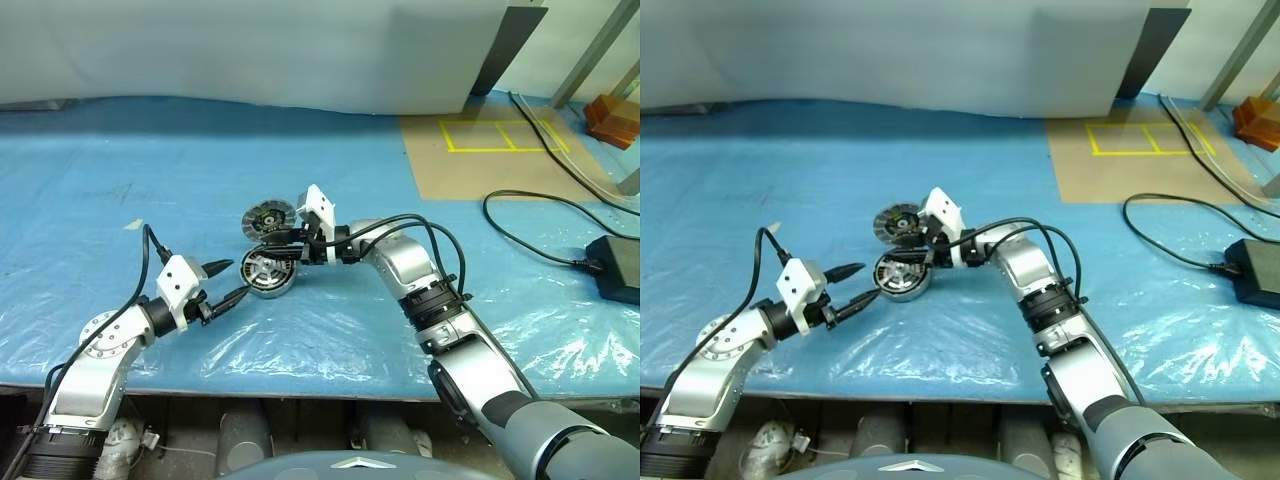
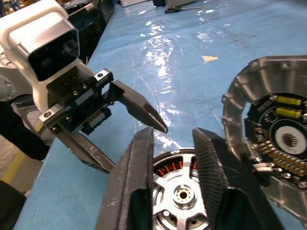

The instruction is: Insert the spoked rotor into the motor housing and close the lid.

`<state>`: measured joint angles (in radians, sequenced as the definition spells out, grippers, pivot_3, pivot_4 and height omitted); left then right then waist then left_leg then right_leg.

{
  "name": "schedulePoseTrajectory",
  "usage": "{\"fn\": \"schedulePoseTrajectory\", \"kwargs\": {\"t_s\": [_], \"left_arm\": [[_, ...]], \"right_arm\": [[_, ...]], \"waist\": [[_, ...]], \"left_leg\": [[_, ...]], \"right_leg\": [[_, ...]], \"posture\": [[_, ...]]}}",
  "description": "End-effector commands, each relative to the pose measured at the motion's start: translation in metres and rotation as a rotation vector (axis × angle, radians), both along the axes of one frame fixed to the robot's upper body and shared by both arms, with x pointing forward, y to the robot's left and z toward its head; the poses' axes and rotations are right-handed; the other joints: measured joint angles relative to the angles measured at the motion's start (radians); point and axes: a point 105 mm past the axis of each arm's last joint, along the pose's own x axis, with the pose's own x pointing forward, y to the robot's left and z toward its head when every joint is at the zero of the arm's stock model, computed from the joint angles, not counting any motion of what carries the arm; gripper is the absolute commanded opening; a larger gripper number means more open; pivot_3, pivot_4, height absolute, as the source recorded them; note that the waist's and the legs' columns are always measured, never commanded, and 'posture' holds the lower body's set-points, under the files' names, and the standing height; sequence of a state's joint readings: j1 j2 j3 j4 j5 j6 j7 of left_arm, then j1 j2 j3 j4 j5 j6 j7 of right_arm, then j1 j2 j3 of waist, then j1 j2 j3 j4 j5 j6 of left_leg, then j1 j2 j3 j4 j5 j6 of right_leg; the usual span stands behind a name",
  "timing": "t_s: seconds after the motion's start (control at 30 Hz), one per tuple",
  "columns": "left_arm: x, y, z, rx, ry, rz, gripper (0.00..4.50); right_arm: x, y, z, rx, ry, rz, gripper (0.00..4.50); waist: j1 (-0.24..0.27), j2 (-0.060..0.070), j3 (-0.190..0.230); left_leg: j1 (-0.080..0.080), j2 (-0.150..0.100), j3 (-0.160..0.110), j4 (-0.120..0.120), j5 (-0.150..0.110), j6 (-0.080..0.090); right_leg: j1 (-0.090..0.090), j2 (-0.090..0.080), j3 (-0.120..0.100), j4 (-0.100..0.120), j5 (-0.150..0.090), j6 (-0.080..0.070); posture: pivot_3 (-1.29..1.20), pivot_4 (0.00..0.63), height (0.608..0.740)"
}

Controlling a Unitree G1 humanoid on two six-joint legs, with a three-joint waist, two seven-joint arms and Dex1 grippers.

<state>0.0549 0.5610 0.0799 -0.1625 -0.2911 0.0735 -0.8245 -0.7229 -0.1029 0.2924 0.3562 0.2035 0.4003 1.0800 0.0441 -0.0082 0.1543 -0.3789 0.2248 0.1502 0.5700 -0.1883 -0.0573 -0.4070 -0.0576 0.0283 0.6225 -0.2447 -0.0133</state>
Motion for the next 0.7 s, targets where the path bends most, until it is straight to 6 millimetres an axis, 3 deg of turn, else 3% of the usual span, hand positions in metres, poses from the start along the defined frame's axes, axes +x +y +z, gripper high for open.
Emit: {"fn": "schedulePoseTrajectory", "kwargs": {"t_s": [0.03,0.27,0.37,0.57,0.7], "left_arm": [[0.003,0.007,0.012,-0.003,-0.042,0.012,3.04],[0.006,0.016,0.014,0.001,-0.044,0.046,3.04],[0.006,0.017,0.015,-0.002,-0.042,0.051,3.04],[0.010,0.026,0.016,0.006,-0.042,0.069,3.04],[0.011,0.025,0.017,0.005,-0.045,0.067,3.04]], "right_arm": [[-0.007,0.011,0.002,0.035,-0.017,0.020,0.07],[0.012,0.022,0.018,0.099,-0.019,-0.059,0.03],[0.011,0.020,0.002,0.042,-0.025,-0.049,0.03],[0.006,0.008,-0.066,-0.216,-0.102,-0.051,0.03],[0.006,0.009,-0.061,-0.183,-0.096,-0.047,0.03]], "waist": [[0.000,0.000,0.000],[-0.003,0.000,0.000],[0.002,0.000,0.000],[-0.001,0.001,0.000],[-0.001,0.001,0.000]], "left_leg": [[0.000,0.000,0.000,0.000,0.000,0.000],[0.000,0.000,0.000,0.000,0.000,0.000],[0.000,0.000,0.000,0.000,0.000,0.000],[0.000,0.000,0.000,0.000,0.000,0.000],[0.005,0.000,0.001,0.000,0.000,0.000]], "right_leg": [[0.000,0.000,0.000,0.000,0.000,0.000],[0.000,0.000,0.000,0.000,-0.002,-0.003],[0.000,0.000,0.000,0.000,-0.002,-0.003],[0.000,0.000,-0.001,0.000,0.000,0.000],[0.004,-0.001,0.001,0.000,-0.002,-0.004]], "posture": [[0.00,0.150,0.740],[0.00,0.150,0.740],[0.00,0.150,0.740],[0.00,0.150,0.740],[0.00,0.150,0.740]]}}
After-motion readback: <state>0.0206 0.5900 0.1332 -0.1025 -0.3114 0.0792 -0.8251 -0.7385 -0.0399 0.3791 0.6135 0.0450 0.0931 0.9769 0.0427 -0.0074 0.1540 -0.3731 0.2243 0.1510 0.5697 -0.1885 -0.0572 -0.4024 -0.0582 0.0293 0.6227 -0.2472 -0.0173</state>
